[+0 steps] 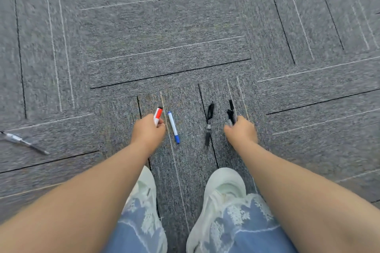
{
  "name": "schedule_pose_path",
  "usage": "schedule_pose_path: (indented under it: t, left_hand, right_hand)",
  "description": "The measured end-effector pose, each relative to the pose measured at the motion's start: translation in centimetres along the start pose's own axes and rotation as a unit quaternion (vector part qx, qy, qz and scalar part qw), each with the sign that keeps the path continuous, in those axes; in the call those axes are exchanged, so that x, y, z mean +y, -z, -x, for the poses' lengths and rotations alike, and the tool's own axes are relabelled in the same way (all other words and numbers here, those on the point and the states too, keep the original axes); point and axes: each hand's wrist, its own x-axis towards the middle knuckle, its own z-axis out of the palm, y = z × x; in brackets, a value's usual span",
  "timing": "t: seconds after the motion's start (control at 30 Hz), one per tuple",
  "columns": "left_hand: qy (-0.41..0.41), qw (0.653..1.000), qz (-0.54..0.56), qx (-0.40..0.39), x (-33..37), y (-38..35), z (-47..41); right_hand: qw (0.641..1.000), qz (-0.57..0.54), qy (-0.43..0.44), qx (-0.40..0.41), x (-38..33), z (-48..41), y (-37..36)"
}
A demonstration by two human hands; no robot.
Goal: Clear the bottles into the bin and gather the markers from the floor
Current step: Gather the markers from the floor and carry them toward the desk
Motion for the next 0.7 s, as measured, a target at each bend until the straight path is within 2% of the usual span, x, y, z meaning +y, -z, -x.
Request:
schedule_pose_path:
  t: [0.13,0.27,0.37,0.6,0.7]
  left_hand:
    - [0.006,1.000,0.001,-0.002,-0.6,-0.1,-0.2]
    - [0.008,1.000,-0.017,-0.003,-0.8,-0.5,-0.1]
    - [0.010,1.000,-0.010,-0.018,-0.8,-1.1,-0.1]
    - [0.030,0.999,0.030,0.008,0.3,-3.1,-1.6]
    - [0.032,0.999,0.005,0.006,0.8,-4.0,-1.8]
  right_hand:
    - [0.998,-0.009,0.054,-0.007,-2.6,0.4,-0.7]
    - [0.998,-0.002,0.028,-0.061,-3.9,0.7,-1.8]
    - [0.998,0.000,0.029,-0.064,-3.8,0.8,-2.2]
    - [0.975,-0.179,0.113,-0.071,-5.5,2.1,-2.1]
    - [0.968,-0.208,0.120,-0.077,-6.2,2.1,-2.2]
